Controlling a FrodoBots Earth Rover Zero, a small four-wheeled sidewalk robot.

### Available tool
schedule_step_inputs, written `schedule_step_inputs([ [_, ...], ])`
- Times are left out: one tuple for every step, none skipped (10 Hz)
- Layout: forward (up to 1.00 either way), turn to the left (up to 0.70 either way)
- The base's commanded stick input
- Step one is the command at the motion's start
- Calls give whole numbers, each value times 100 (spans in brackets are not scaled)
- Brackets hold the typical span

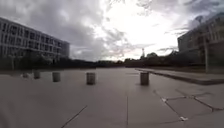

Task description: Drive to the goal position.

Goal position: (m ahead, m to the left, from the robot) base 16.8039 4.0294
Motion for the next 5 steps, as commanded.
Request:
schedule_step_inputs([
  [70, 0],
  [70, 0],
  [70, 0],
  [70, 0],
  [70, 0],
])
